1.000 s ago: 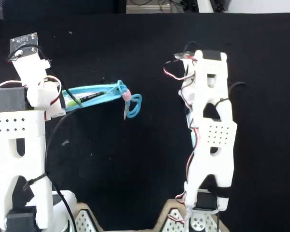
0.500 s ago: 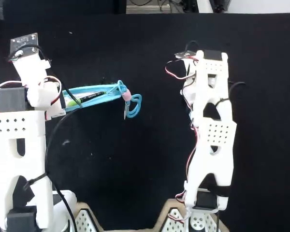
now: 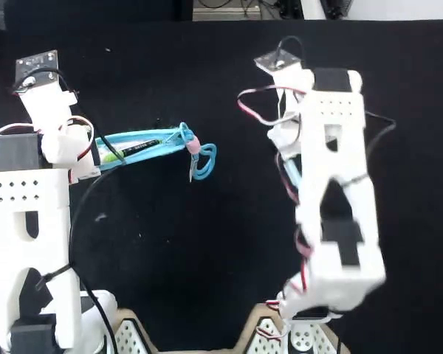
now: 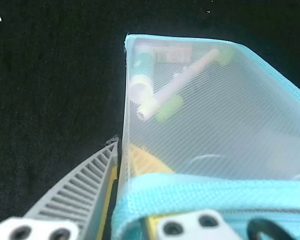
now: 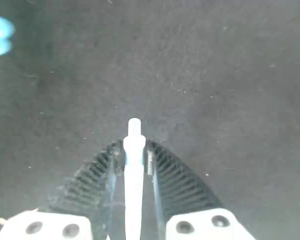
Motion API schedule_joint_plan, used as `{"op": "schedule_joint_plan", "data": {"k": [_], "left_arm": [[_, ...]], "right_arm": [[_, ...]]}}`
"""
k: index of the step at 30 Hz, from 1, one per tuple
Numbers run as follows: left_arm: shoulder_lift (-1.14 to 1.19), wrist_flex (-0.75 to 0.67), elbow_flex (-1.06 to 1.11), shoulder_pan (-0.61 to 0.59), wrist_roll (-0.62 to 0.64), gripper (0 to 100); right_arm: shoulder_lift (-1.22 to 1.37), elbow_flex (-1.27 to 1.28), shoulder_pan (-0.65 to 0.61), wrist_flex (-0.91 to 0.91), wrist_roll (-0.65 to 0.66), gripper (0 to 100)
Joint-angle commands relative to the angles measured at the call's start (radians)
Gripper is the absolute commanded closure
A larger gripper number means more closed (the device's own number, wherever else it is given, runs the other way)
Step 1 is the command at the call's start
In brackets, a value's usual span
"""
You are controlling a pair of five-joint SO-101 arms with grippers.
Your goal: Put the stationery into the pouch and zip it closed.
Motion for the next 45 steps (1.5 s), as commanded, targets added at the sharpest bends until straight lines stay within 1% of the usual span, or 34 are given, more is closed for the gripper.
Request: {"op": "schedule_joint_plan", "data": {"k": [1, 5, 9, 12, 14, 17, 21, 25, 28, 34, 36, 40, 42, 45], "left_arm": [[0.002, -0.005, 0.022, -0.015, 0.002, 97], [0.002, -0.005, 0.022, -0.015, 0.002, 97], [0.002, -0.005, 0.022, -0.015, 0.002, 97], [0.002, -0.003, 0.022, -0.015, 0.002, 97], [0.002, -0.003, 0.022, -0.015, 0.002, 97], [0.002, -0.003, 0.022, -0.015, 0.002, 97], [0.002, -0.003, 0.022, -0.015, 0.002, 97], [0.005, -0.003, 0.022, -0.015, 0.002, 97], [0.006, -0.003, 0.022, -0.015, 0.002, 97], [0.008, -0.003, 0.022, -0.015, 0.002, 97], [0.008, -0.003, 0.022, -0.015, 0.002, 97], [0.008, -0.003, 0.022, -0.015, 0.002, 97], [0.008, -0.003, 0.022, -0.015, 0.002, 97], [0.008, -0.003, 0.022, -0.015, 0.002, 97]], "right_arm": [[-0.317, 0.094, -0.074, -0.044, -0.052, 98.8], [-0.572, 0.228, -0.176, -0.114, -0.132, 98.8], [-0.794, 0.335, -0.253, -0.212, -0.201, 98.8], [-0.924, 0.367, -0.301, -0.275, -0.227, 98.8], [-0.995, 0.366, -0.339, -0.311, -0.269, 98.7], [-1.086, 0.367, -0.414, -0.381, -0.356, 98.7], [-1.170, 0.372, -0.554, -0.486, -0.456, 98.7], [-1.201, 0.374, -0.700, -0.615, -0.473, 98.7], [-1.199, 0.383, -0.773, -0.686, -0.470, 98.7], [-1.205, 0.588, -0.790, -0.936, -0.468, 98.7], [-1.205, 0.676, -0.790, -1.057, -0.468, 98.7], [-1.205, 0.872, -0.789, -1.358, -0.468, 98.7], [-1.205, 0.947, -0.789, -1.470, -0.468, 98.7], [-1.205, 1.012, -0.789, -1.554, -0.468, 98.8]]}}
